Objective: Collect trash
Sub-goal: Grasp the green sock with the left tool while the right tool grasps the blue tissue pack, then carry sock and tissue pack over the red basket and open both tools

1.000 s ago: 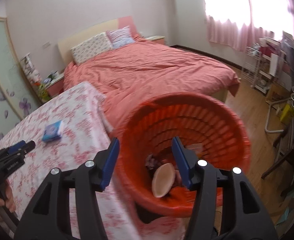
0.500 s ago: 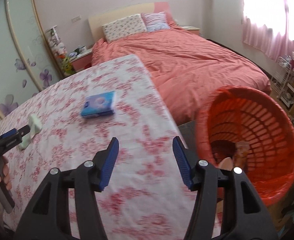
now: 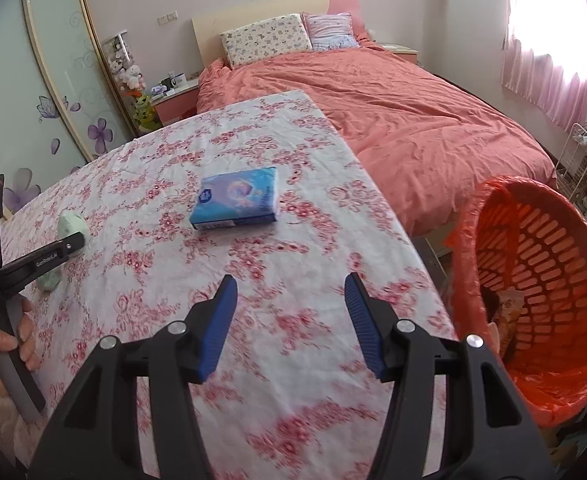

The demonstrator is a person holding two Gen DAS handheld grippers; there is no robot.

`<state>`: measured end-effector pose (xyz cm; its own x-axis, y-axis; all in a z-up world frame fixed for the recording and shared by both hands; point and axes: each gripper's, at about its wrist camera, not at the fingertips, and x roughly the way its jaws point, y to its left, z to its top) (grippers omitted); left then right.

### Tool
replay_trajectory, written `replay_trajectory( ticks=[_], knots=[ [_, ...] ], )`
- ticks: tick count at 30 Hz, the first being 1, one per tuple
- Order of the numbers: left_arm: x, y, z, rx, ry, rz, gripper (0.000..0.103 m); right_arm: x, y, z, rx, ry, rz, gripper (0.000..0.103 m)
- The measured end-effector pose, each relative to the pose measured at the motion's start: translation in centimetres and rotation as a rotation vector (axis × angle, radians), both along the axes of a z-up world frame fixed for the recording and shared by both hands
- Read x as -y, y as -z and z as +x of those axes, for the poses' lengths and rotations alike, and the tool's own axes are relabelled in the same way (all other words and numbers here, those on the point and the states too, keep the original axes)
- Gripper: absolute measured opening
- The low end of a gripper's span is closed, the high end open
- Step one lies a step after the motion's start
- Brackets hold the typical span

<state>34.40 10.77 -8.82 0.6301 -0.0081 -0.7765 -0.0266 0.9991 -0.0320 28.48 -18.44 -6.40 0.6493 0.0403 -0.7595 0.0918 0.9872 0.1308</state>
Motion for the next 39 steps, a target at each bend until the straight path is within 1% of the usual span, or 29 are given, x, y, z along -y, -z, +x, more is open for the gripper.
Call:
replay_trajectory(
  ticks=[1,2,4,5,9,13,17,19,21,22,23,24,30,39],
  knots=[
    [-0.5,-0.1,0.1,-0.003,0.002,-0.026,0.014,-0.4,0.1,0.4,-0.001,-0.004,-0.002,0.055],
    [-1.3,-0.3,-0.1,-0.005,-0.001,-0.049,0.013,-0.7,0.2,0.8,-0.003,-0.007,-0.002,0.056],
    [-2.2,-0.6,-0.5,0.011,-0.010,-0.031,0.012,-1.4,0.4,1.9,-0.005,-0.007,0.005,0.064],
    [-2.9,-0.9,-0.9,0.021,-0.015,-0.020,0.012,-1.7,0.5,2.3,-0.004,-0.005,0.010,0.065],
    [-4.8,-2.3,-2.3,0.056,-0.014,-0.023,0.012,-3.1,0.7,4.8,0.009,0.027,0.002,0.077],
    [-5.9,-3.6,-3.0,0.087,-0.007,-0.031,0.012,-4.3,0.7,7.2,0.014,0.053,-0.031,0.081],
    [-6.6,-4.2,-3.3,0.100,-0.002,-0.046,0.012,-4.6,1.4,9.5,-0.030,0.084,-0.002,0.085],
    [-6.7,-4.4,-3.4,0.107,0.005,-0.056,0.012,-4.9,1.7,10.0,-0.047,0.089,-0.018,0.085],
    [-6.7,-4.6,-3.5,0.112,0.011,-0.066,0.012,-5.3,1.9,10.2,-0.050,0.090,-0.064,0.084],
    [-6.7,-4.6,-3.5,0.113,0.013,-0.070,0.012,-5.4,2.1,10.2,-0.050,0.085,-0.079,0.078],
    [-6.7,-4.7,-3.5,0.116,0.015,-0.071,0.012,-5.4,2.2,10.2,-0.053,0.084,-0.094,0.074],
    [-6.7,-4.8,-3.6,0.118,0.016,-0.070,0.012,-5.4,2.3,10.2,-0.054,0.079,-0.095,0.072],
    [-6.0,-5.0,-3.9,0.125,0.021,-0.060,0.012,-4.8,2.0,9.1,-0.040,0.082,-0.073,0.071],
    [-4.0,-5.0,-4.3,0.132,0.043,-0.020,0.012,-4.6,0.8,6.5,-0.004,0.053,-0.091,0.071]
  ],
)
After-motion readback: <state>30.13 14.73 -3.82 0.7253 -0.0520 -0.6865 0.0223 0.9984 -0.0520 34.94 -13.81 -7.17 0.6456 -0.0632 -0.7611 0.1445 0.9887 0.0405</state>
